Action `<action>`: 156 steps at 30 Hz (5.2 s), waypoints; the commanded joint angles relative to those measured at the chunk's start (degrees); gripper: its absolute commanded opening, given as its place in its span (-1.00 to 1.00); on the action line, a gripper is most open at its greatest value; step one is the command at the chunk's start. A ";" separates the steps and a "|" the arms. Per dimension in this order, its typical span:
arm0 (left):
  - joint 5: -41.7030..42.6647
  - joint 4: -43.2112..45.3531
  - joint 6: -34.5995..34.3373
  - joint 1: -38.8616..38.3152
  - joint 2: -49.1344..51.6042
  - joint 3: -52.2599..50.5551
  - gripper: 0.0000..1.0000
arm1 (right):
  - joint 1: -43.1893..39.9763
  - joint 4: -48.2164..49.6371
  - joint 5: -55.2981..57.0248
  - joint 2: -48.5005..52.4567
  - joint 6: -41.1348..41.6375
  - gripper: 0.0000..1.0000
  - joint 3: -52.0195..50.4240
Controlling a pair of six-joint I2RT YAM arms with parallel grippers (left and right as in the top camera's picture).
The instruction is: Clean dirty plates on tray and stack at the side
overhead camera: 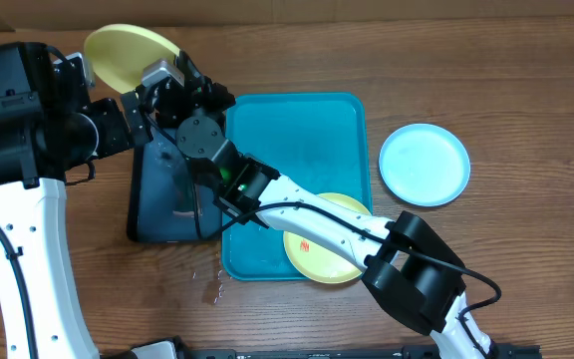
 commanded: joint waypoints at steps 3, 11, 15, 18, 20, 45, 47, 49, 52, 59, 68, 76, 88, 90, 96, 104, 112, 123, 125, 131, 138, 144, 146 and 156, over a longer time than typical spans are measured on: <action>0.85 0.11 -0.39 -0.83 -0.33 1.16 0.99 | 4.00 4.42 -0.33 -2.43 -11.74 -0.92 1.27; 0.85 0.11 -0.39 -0.83 -0.33 1.16 0.99 | 4.31 4.31 -0.31 -2.43 -11.67 -0.92 1.27; 0.85 0.11 -0.39 -0.83 -0.33 1.16 1.00 | 4.31 4.28 -0.28 -2.43 -11.67 -0.92 1.27; 0.85 0.11 -0.39 -0.83 -0.33 1.16 1.00 | 4.31 4.31 -0.31 -2.43 -11.65 -0.92 1.27; 0.85 0.11 -0.39 -0.83 -0.33 1.16 1.00 | 4.31 4.28 -0.31 -2.43 -11.67 -0.92 1.27; 0.85 0.11 -0.39 -0.83 -0.33 1.16 1.00 | -4.94 -43.65 -14.62 -2.40 48.98 -0.92 1.20; 0.85 0.11 -0.39 -0.83 -0.33 1.16 1.00 | -6.67 -46.18 -17.68 -2.40 55.28 -0.92 1.20; 0.85 0.11 -0.39 -0.83 -0.33 1.16 1.00 | -8.50 -46.88 -19.69 -2.60 59.01 -0.92 1.20; 0.85 0.11 -0.39 -0.83 -0.33 1.16 1.00 | -11.50 -47.58 -21.18 -4.02 60.87 -0.92 1.22; 0.85 0.11 -0.39 -0.83 -0.33 1.16 1.00 | -21.86 -57.94 -27.10 -10.32 65.02 -0.92 1.22; 0.85 0.11 -0.39 -0.83 -0.33 1.16 0.99 | -39.76 -75.69 -41.99 -12.07 65.61 -0.92 1.20; 0.85 0.11 -0.39 -0.83 -0.33 1.16 0.99 | -55.45 -89.68 -43.56 -12.07 68.15 -0.92 1.18; 0.85 0.11 -0.39 -0.83 -0.33 1.16 0.99 | -64.06 -100.69 -43.54 -12.04 68.15 -0.92 -3.41; 0.85 0.11 -0.39 -0.83 -0.33 1.16 1.00 | -63.82 -100.10 -43.56 -12.04 68.15 -0.92 -5.31; 0.85 0.11 -0.39 -0.83 -0.33 1.16 0.99 | -63.47 -99.58 -43.43 -12.04 68.15 -0.92 -10.12; 0.85 0.11 -0.39 -0.83 -0.33 1.16 1.00 | -63.47 -99.32 -42.88 -12.04 68.11 -0.92 -14.10; 0.85 0.11 -0.39 -0.83 -0.33 1.16 1.00 | -63.45 -100.78 -42.86 -12.04 68.08 -0.92 -14.78; 0.85 0.11 -0.39 -0.83 -0.33 1.16 0.99 | -63.45 -102.64 -41.83 -12.04 67.71 -0.42 -14.78; 0.85 0.11 -0.39 -0.83 -0.33 1.16 1.00 | -63.45 -102.51 -41.86 -12.04 67.71 0.16 -14.78; 0.85 0.11 -0.39 -0.83 -0.33 1.16 1.00 | -62.53 -103.62 -44.13 -12.04 65.81 0.67 -14.78; 0.85 0.11 -0.39 -0.83 -0.33 1.16 1.00 | -57.83 -108.91 -53.40 -12.04 57.59 0.76 -14.78; 0.85 0.11 -0.39 -0.83 -0.33 1.16 1.00 | -50.95 -112.72 -53.33 -12.04 55.28 0.76 -14.78; 0.85 0.11 -0.39 -0.83 -0.33 1.16 1.00 | -48.92 -113.68 -53.33 -12.04 54.47 0.76 -14.78; 0.85 0.11 -0.39 -0.83 -0.33 1.16 0.99 | -40.92 -113.81 -53.18 -12.04 54.58 0.76 -17.11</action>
